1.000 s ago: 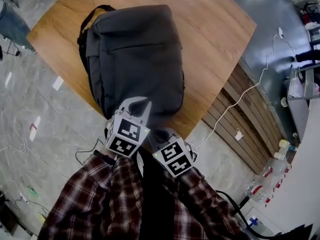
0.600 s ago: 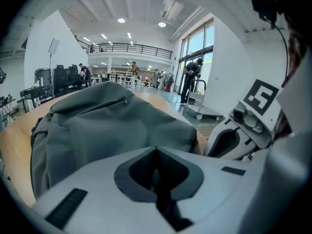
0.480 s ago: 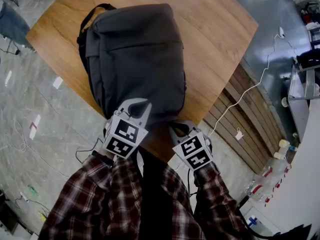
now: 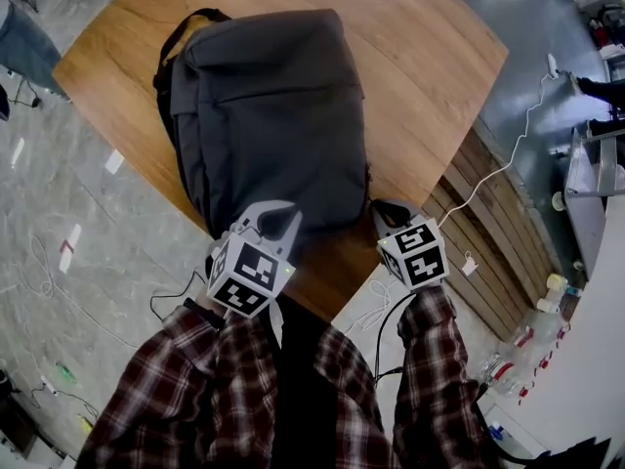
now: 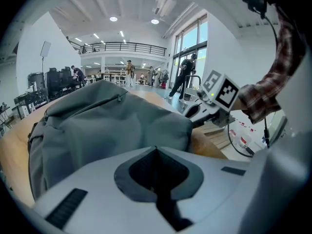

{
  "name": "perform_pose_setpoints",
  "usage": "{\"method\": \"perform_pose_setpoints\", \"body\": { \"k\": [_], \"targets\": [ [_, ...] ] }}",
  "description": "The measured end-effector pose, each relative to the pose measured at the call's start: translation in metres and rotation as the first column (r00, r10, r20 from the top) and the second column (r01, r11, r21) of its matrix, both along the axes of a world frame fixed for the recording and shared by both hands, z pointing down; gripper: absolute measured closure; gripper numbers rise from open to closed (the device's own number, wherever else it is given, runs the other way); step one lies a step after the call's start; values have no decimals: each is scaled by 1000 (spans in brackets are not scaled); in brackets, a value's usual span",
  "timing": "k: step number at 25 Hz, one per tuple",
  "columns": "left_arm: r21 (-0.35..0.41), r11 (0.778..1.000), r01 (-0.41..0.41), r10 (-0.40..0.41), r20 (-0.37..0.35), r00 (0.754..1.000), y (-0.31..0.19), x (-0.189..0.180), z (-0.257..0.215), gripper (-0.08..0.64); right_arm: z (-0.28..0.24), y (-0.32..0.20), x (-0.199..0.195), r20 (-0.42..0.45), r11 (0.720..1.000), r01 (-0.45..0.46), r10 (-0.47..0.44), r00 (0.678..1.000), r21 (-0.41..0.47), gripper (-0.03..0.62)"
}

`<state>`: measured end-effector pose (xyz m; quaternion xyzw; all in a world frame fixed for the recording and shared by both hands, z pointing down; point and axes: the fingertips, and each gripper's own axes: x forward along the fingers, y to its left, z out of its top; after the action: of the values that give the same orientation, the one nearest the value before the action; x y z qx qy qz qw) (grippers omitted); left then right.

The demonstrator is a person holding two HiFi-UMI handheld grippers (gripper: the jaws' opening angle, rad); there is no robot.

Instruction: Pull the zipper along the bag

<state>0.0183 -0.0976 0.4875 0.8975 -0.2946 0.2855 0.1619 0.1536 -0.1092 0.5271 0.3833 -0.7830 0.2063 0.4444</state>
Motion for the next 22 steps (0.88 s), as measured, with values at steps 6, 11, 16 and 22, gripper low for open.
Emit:
{"method": "perform_pose_setpoints", "body": {
  "k": [6,11,16,22],
  "targets": [
    [52,996,-76,77,-21,997,5,3,-5,551,3,-14,6,8,999,-41,41,999,0,578],
    [160,954,-254,240,100,966,-11,-5,4,551,1,9,0,46,998,-65,66,997,-17,580],
    [208,931,-301,225,323,919,-70,-25,4,551,-7,39,-47,148,997,-63,68,987,-40,581],
    [276,958,-78,39,145,989,-73,-7,-56,551,-16,57,-140,300,999,8,8,954,-54,581]
  ]
}}
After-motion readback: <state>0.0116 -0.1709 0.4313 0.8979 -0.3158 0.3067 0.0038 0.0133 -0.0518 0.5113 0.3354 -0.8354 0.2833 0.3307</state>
